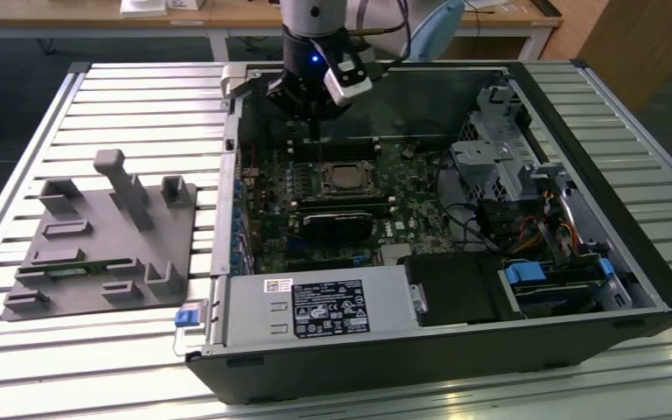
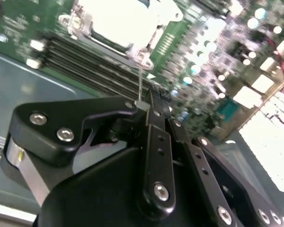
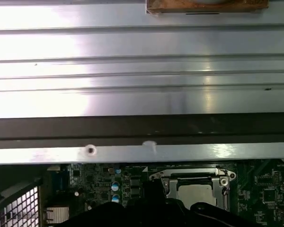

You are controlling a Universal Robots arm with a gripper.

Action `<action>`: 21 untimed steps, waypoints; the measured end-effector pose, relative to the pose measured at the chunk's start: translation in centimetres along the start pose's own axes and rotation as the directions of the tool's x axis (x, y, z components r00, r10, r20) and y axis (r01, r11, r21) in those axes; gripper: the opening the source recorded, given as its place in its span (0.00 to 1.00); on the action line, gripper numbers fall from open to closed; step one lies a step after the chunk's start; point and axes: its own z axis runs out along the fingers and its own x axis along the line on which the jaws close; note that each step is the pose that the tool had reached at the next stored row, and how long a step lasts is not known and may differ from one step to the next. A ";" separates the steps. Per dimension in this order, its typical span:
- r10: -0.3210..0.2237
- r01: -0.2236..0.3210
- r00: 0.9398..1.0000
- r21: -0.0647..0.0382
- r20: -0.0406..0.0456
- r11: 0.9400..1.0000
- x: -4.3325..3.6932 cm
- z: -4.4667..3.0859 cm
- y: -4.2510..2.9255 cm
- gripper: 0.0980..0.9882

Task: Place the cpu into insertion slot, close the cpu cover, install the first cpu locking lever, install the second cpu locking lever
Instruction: 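Install the first cpu locking lever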

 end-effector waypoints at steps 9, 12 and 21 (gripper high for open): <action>0.000 0.000 1.000 -0.017 -0.006 1.000 -2.43 0.10 0.11 0.01; 0.000 0.000 1.000 -0.037 -0.003 0.999 -2.43 0.28 0.01 0.01; 0.001 -0.001 1.000 -0.081 -0.004 0.997 -2.46 1.25 -0.12 0.01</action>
